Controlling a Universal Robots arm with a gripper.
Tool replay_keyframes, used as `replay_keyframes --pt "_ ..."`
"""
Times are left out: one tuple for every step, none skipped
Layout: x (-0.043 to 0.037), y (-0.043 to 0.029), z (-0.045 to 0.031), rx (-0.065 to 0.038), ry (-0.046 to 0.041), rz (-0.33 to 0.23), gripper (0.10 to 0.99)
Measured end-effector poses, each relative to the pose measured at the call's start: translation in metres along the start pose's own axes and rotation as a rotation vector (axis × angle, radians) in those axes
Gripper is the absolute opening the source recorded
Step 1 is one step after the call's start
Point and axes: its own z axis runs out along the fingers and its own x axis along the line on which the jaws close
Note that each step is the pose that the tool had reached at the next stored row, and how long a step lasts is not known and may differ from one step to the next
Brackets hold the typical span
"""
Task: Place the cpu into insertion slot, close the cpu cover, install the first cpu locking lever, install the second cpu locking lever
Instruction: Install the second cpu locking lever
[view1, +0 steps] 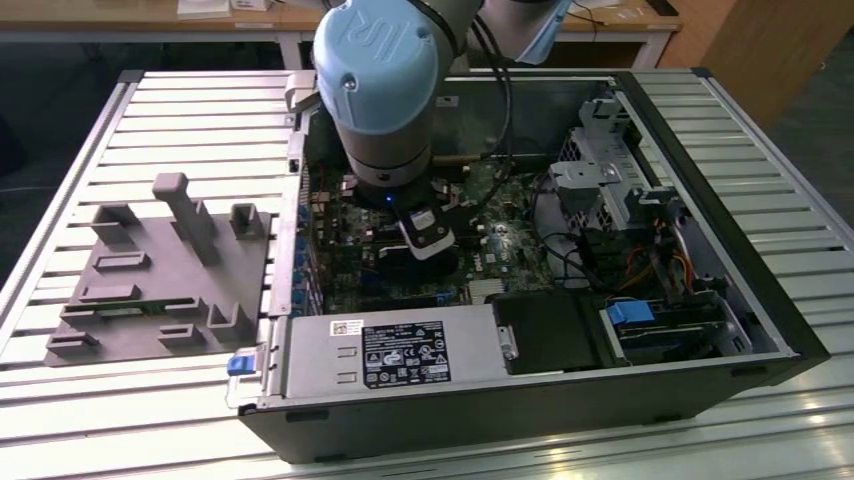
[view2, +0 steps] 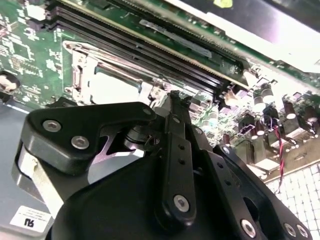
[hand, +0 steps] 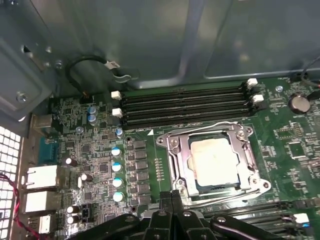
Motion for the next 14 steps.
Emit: replay_keyframes --pt "-0.0012 0.0005 -0.0006 0.001 -0.0003 0.000 0.102" --pt "-0.0029 0.0008 -0.0008 0.002 -0.0001 0.000 0.102" --pt "-0.0052 0.0012 -0.0009 0.002 0.0003 0.000 0.102" --pt "-0.0078 0.0015 -0.0007 0.002 0.0007 0.000 0.102" --pt "-0.0109 0.0020 -0.0006 0.002 0.0014 0.001 0.102" --pt "-0.0134 0.0023 -0.0004 0.002 0.0021 0.001 0.102" --pt "-0.0165 0.0027 -0.0002 0.002 0.0028 0.001 0.102" --pt "-0.0193 0.0031 0.0000 0.003 0.0036 0.002 0.102" --pt "-0.0219 0.0035 0.0001 0.003 0.0043 0.002 0.102" --pt "-0.0246 0.0039 0.0003 0.003 0.0050 0.003 0.102" --pt "-0.0272 0.0042 0.0005 0.004 0.0058 0.003 0.102" --pt "-0.0297 0.0046 0.0006 0.005 0.0066 0.004 0.102" --pt "-0.0321 0.0049 0.0007 0.005 0.0073 0.004 0.102" --pt "-0.0346 0.0052 0.0009 0.007 0.0081 0.005 0.102"
